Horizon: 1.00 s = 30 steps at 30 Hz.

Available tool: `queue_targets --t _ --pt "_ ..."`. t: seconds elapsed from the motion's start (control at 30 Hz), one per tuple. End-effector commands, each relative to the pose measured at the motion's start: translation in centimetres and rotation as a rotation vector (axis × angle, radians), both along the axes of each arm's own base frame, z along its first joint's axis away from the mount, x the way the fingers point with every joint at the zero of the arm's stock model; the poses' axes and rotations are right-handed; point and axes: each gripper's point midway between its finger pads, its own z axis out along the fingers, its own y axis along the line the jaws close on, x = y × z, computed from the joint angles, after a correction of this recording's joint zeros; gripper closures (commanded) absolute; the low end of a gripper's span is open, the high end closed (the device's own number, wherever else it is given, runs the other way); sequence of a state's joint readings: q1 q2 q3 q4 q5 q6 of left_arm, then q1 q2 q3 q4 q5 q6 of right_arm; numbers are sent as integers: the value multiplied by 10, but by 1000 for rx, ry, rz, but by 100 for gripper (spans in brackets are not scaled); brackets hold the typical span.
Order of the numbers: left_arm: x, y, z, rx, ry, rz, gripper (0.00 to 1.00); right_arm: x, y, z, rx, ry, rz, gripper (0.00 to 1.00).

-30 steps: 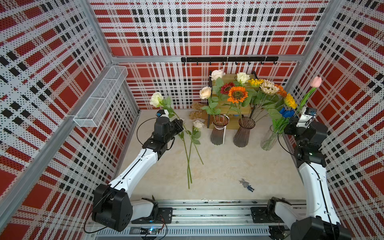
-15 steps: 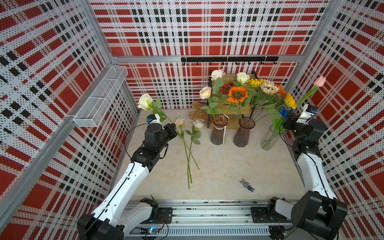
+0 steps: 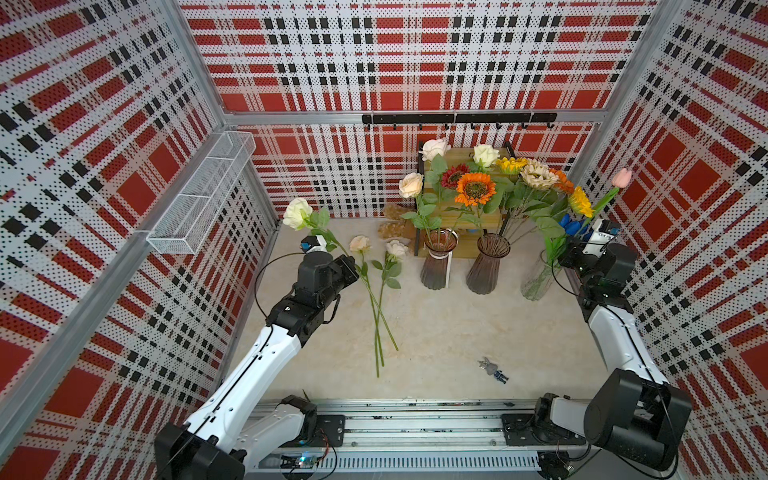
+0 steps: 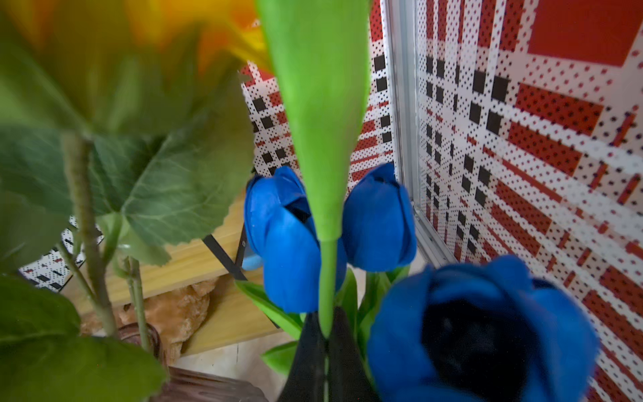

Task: Arrange the flowers in different vases according to their variety
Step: Insert the flower into the vase.

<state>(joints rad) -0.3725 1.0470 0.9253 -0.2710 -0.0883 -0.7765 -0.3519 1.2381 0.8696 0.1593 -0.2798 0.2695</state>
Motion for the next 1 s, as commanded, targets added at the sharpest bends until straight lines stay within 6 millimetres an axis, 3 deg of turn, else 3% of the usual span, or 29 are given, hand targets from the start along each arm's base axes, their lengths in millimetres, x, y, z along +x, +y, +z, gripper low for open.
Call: queue_targets --t 0.0,0.1,0.17,0.27,0.57,0.73,0.97 --pt "2 -2 11 13 -27 0 100 -6 15 -31 -17 130 -2 84" --pt "1 -2 14 13 -34 -6 100 -15 25 -31 -38 168 -16 42" --pt "0 -3 14 19 -33 -10 100 -21 24 -33 -24 206 -35 20" --pt "0 -4 15 22 -32 -18 100 -34 22 -39 17 303 -66 3" --pt "3 -16 16 44 -31 -58 100 -95 38 -29 150 510 -98 0" --pt "4 -24 17 55 -32 -88 100 -121 61 -34 286 494 -62 0" --pt "2 -36 21 59 -41 -118 100 -147 69 -32 333 451 -78 0"
